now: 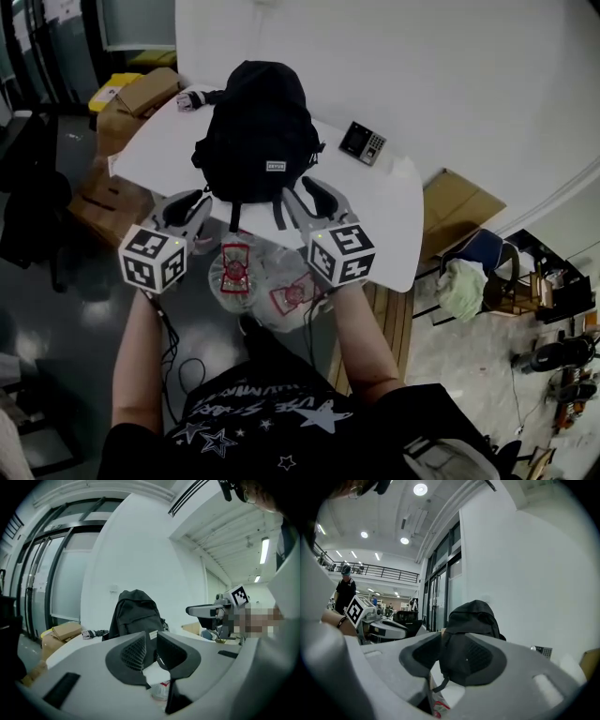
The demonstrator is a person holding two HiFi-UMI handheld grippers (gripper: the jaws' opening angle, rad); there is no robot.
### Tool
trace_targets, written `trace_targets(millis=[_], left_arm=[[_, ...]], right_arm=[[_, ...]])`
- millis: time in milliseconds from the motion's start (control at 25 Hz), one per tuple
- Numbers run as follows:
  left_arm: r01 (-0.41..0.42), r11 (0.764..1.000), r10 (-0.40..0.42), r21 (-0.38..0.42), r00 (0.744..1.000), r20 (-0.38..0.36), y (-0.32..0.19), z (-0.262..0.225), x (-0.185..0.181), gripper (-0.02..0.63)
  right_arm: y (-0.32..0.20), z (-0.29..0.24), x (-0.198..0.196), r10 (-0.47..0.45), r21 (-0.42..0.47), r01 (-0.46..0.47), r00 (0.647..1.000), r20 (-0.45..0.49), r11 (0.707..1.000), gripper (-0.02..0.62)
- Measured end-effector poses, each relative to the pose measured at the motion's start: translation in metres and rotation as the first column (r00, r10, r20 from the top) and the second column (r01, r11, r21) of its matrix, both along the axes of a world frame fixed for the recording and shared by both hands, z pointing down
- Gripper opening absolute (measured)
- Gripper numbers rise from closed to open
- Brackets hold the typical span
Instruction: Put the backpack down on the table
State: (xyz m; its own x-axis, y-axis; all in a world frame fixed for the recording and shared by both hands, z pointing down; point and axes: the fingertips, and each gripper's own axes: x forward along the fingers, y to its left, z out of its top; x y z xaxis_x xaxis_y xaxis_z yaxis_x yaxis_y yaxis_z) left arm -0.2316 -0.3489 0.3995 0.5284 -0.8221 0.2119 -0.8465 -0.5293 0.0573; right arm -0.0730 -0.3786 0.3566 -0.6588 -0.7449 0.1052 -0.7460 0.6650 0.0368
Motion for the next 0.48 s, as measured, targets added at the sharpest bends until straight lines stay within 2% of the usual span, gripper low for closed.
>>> trace_targets(millis=[160, 280, 480], left_arm=[[-0.005, 1.0, 0.005, -0.019, 1.0, -0.014, 0.036, 0.005, 0.002, 0.021], [-0.003, 0.999, 0.002, -0.045, 0.999, -0.032, 0.064, 0.011, -0.001, 0.015], [-0.037, 0.994, 0.032, -0.101, 0.998, -0.049, 0.118, 0.028, -0.002, 0.015]], right_arm=[[0.03, 0.006, 0.003, 0.018, -0.022, -0.018, 1.0, -0.012, 1.0, 0.069], [0.055, 0.011, 0.003, 0.024, -0.036, -0.024, 1.0, -0.019, 0.999, 0.024], [0.104, 0.024, -0.004, 0.014, -0.063, -0.015, 1.0, -0.021, 0.998, 0.002]])
